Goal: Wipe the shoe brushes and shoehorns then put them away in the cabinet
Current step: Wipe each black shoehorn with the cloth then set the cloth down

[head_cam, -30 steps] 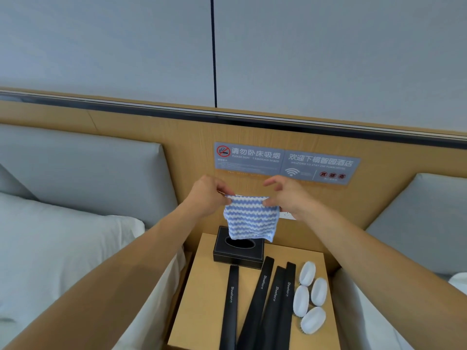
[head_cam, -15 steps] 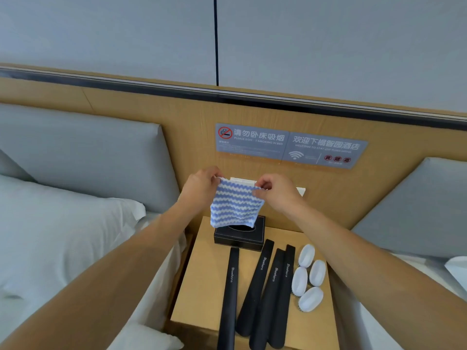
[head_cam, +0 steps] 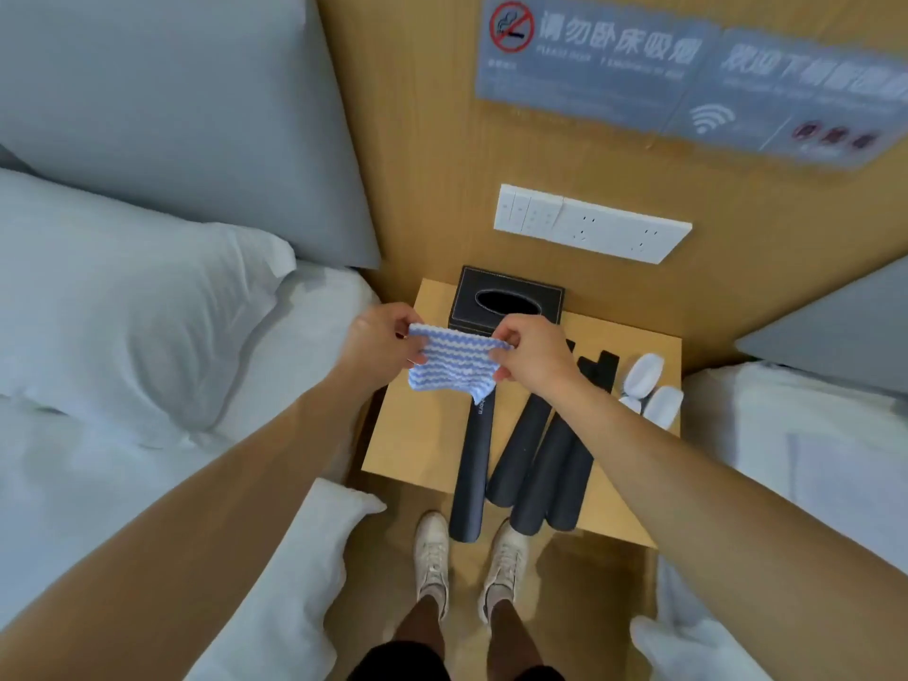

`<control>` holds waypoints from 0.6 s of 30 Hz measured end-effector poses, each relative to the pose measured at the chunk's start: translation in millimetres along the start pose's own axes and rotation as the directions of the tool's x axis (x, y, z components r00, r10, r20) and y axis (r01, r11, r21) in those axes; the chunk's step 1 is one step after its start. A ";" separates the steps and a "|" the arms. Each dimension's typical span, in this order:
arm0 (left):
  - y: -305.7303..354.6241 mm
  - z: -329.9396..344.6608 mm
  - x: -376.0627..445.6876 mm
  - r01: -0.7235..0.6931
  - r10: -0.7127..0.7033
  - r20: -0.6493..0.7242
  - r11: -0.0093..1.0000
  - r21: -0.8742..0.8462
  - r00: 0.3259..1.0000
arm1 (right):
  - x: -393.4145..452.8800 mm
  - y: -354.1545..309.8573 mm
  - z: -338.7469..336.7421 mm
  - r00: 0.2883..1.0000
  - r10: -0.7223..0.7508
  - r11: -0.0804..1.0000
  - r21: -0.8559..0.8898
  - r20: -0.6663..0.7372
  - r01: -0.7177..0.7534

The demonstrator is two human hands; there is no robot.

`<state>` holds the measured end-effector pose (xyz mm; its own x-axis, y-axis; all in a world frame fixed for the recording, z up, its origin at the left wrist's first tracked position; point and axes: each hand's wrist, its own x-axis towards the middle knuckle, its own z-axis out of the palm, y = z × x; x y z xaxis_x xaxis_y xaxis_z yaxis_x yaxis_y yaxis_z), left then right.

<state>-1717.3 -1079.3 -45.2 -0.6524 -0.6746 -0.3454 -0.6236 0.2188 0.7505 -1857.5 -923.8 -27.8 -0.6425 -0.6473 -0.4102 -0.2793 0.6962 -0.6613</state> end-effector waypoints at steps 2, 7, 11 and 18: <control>-23.5 8.9 1.2 -0.008 0.007 0.017 0.999 0.038 1.000 | 5.9 12.1 22.6 0.999 0.035 0.999 0.013 0.022 -0.035; -72.2 26.7 9.3 -0.066 0.064 0.024 0.992 0.103 0.998 | 22.6 42.3 66.8 0.994 0.074 0.997 -0.001 0.085 -0.075; -98.9 38.5 34.6 -0.029 0.028 0.015 0.999 0.031 0.999 | 48.5 59.2 89.3 0.989 0.092 0.996 -0.028 0.119 -0.089; -136.1 77.8 103.5 0.023 -0.023 -0.008 1.000 0.019 1.000 | 115.9 74.4 128.5 0.987 0.157 0.965 -0.218 0.034 -0.146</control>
<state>-1733.4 -1124.0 -226.9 -0.6349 -0.6848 -0.3578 -0.6463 0.2170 0.7315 -1861.1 -986.9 -205.3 -0.6535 -0.5405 -0.5299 -0.3315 0.8337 -0.4416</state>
